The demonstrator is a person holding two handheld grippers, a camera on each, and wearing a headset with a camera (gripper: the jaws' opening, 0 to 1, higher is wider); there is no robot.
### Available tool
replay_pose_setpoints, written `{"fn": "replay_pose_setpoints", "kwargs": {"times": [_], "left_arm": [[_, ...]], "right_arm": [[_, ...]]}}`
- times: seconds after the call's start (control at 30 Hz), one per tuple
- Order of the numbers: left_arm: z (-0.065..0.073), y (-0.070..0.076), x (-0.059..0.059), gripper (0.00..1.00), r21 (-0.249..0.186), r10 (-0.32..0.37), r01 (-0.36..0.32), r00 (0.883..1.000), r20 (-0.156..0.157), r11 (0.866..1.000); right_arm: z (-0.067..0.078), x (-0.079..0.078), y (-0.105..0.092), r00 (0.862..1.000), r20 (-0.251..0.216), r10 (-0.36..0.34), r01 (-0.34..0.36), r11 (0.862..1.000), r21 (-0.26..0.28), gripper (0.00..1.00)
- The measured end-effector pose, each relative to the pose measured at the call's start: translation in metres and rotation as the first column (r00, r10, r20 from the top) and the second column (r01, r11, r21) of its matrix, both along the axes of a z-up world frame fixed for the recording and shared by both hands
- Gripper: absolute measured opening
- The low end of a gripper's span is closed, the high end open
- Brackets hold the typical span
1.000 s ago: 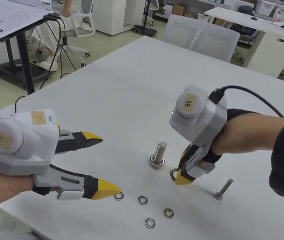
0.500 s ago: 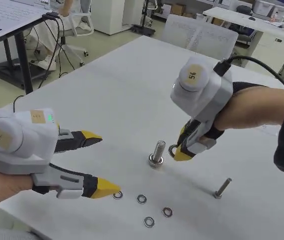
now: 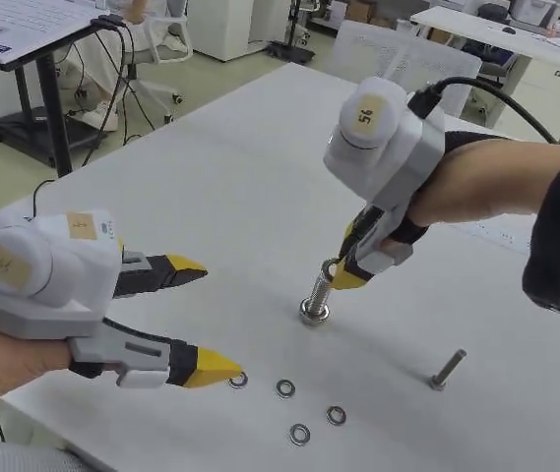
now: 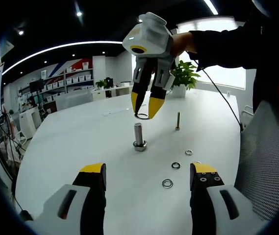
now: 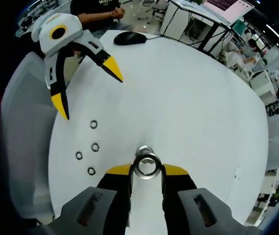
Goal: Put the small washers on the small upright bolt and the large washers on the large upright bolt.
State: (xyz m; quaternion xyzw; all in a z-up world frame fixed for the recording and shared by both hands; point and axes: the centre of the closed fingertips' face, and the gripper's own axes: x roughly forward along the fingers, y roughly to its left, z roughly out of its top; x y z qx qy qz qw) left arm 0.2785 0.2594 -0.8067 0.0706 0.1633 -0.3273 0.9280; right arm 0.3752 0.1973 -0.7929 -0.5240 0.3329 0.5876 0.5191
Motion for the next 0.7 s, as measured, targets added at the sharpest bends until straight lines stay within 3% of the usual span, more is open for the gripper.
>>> {"fn": "replay_pose_setpoints", "kwargs": {"times": [0.7], "left_arm": [[-0.006,0.005,-0.003,0.68,-0.005,0.001,-0.001,1.000,-0.011,1.000]], "right_arm": [[-0.020,0.000,0.009,0.999,-0.039,0.019,-0.021,0.998,-0.058,0.24]]}}
